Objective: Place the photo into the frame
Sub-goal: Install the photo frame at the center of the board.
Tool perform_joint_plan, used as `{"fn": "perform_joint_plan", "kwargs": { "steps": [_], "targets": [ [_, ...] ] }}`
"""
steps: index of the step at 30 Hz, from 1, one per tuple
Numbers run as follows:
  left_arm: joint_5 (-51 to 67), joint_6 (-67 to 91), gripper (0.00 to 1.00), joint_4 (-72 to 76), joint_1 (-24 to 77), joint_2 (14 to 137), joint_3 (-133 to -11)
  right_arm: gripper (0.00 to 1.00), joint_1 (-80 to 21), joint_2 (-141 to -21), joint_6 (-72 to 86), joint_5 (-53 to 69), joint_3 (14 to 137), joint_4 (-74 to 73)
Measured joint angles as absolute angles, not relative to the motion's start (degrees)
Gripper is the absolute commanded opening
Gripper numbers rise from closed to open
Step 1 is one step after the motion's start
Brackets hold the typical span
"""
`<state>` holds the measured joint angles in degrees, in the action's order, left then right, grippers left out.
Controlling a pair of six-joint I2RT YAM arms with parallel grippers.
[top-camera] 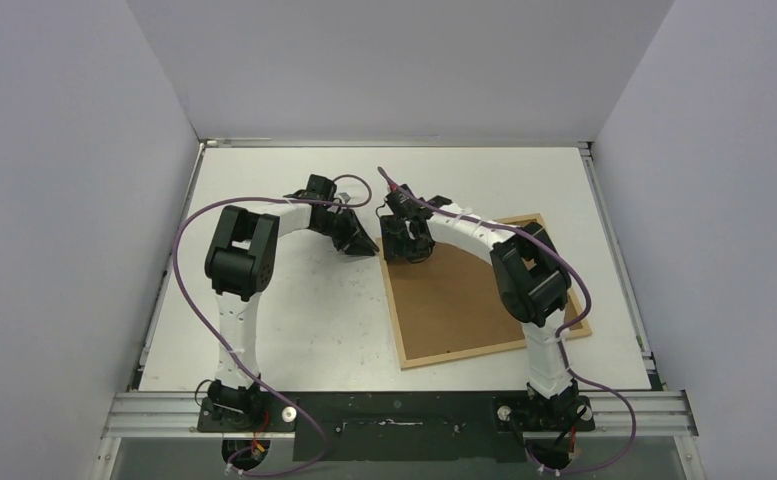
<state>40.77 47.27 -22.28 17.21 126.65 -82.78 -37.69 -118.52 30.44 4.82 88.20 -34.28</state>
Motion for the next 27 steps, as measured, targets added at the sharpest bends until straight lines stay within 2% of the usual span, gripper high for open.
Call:
{"fn": "perform_joint_plan", "kwargs": {
  "steps": [27],
  "targets": [
    [41.2, 47.3, 0.12, -22.8, 17.2, 127.0, -83.3, 0.5, -38.4, -119.6, 31.7, 1.4, 89.4, -35.4]
  ]
}}
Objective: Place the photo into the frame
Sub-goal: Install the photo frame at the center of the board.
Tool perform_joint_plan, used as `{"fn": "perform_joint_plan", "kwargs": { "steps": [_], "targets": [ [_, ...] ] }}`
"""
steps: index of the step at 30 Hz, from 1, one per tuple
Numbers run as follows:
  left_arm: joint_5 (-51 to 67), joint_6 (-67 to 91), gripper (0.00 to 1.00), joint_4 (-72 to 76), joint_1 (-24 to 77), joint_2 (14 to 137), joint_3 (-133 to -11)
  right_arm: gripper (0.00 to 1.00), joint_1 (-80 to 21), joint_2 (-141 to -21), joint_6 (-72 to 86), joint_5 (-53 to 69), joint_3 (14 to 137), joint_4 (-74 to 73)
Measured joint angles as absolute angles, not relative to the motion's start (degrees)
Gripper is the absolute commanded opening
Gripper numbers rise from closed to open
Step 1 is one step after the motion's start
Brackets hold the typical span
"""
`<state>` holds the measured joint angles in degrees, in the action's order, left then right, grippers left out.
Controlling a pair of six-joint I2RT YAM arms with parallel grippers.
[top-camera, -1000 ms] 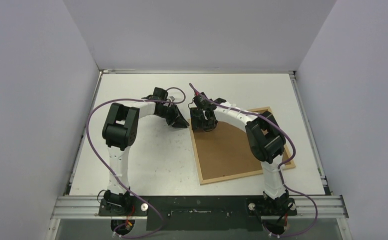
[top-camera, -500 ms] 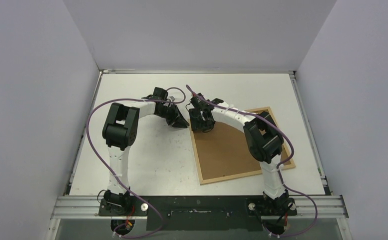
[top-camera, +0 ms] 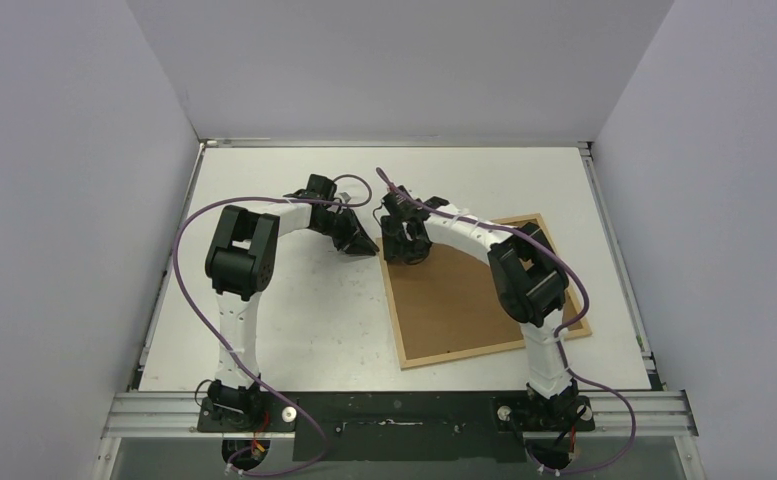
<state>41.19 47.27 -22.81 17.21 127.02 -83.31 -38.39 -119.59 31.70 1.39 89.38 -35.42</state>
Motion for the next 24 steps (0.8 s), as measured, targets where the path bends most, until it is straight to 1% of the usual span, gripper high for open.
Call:
{"fn": "perform_joint_plan", "kwargs": {
  "steps": [8, 24],
  "targets": [
    [41.3, 47.3, 0.11, -22.8, 17.2, 127.1, -83.3, 0.53, -37.4, -119.2, 34.8, 3.7, 88.5, -34.3],
    [41.7, 47.2, 0.11, -23.0, 17.2, 127.3, -83.6, 0.54, -38.0, -119.1, 33.6, 3.5, 88.3, -34.0]
  ]
}}
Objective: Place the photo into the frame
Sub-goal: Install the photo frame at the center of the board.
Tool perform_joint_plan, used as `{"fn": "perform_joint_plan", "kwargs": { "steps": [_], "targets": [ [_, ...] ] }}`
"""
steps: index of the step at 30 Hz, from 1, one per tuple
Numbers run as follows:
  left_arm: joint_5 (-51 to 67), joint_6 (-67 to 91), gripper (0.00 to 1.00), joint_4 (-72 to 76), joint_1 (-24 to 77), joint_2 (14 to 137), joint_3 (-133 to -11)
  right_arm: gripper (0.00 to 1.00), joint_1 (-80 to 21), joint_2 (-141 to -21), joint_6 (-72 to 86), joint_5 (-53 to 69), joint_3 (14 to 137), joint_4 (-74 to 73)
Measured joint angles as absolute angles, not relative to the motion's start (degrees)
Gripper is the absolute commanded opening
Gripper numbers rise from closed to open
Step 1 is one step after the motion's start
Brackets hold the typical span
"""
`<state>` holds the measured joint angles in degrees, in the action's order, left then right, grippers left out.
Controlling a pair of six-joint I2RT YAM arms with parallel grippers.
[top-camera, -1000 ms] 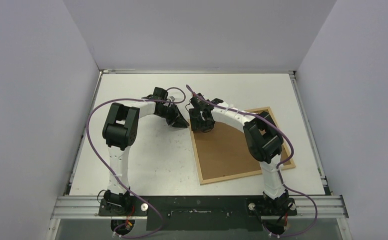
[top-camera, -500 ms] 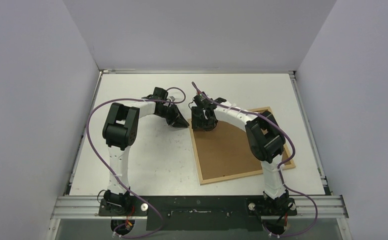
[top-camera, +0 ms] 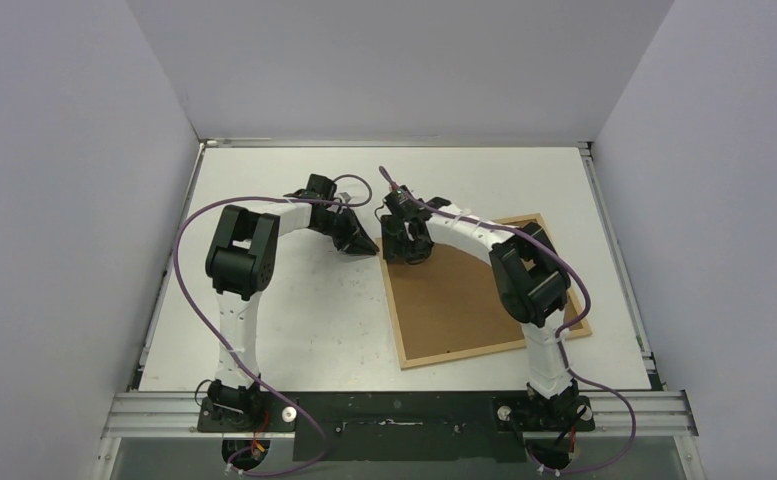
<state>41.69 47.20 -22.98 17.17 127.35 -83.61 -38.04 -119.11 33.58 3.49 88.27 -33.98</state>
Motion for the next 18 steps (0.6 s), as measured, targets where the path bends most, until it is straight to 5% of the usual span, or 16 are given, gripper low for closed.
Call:
{"fn": "perform_joint_plan", "kwargs": {
  "steps": [18],
  "targets": [
    [41.8, 46.7, 0.1, -23.2, 17.2, 127.4, -83.8, 0.49, -39.4, -120.0, 32.3, 0.1, 89.6, -35.6]
  ]
}}
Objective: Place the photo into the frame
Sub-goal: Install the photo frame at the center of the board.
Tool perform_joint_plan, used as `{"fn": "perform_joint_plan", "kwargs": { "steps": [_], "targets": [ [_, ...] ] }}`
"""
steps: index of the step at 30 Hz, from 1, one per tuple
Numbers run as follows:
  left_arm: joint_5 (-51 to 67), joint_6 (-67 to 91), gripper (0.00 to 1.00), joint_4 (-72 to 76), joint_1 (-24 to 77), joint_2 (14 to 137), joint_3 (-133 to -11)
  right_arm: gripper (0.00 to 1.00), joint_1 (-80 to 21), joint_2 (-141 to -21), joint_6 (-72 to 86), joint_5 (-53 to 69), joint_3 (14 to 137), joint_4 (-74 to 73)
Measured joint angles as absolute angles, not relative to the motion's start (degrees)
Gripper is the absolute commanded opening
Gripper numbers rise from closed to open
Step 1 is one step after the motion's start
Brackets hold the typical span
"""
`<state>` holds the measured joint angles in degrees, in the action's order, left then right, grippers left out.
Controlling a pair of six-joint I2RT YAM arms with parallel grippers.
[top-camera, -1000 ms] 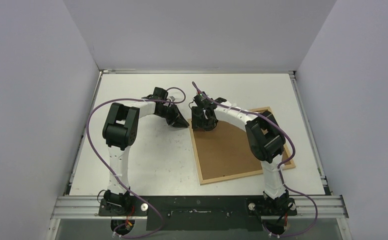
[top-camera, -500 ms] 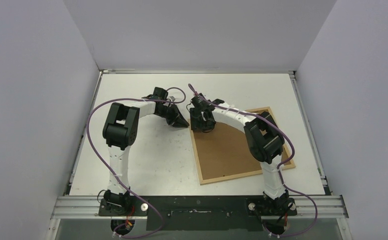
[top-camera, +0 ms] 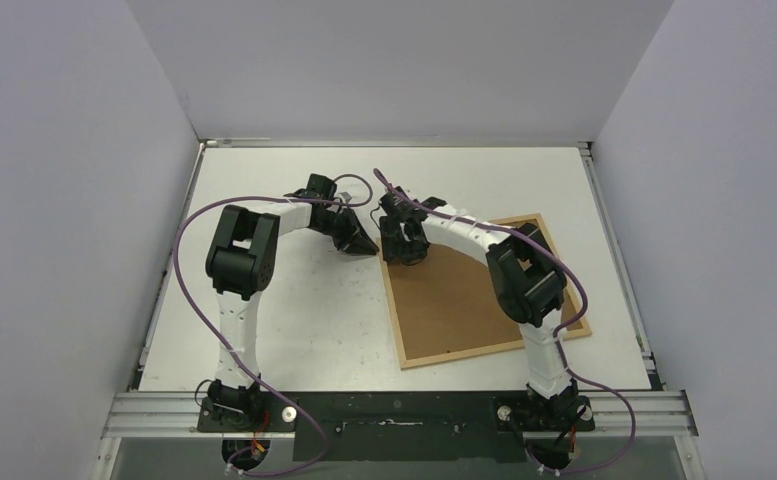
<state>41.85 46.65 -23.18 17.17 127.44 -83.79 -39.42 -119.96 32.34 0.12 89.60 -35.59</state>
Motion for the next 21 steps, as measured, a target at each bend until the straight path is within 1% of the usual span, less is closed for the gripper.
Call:
{"fn": "perform_joint_plan", "kwargs": {
  "steps": [13, 21],
  "targets": [
    [41.8, 46.3, 0.09, -23.2, 17.2, 127.4, -83.8, 0.46, -39.8, -121.9, 33.8, -0.5, 92.9, -39.2],
    [41.9, 46.3, 0.09, -23.2, 17.2, 127.4, -83.8, 0.39, -41.5, -123.7, 34.5, -5.2, 95.2, -41.8]
  ]
}}
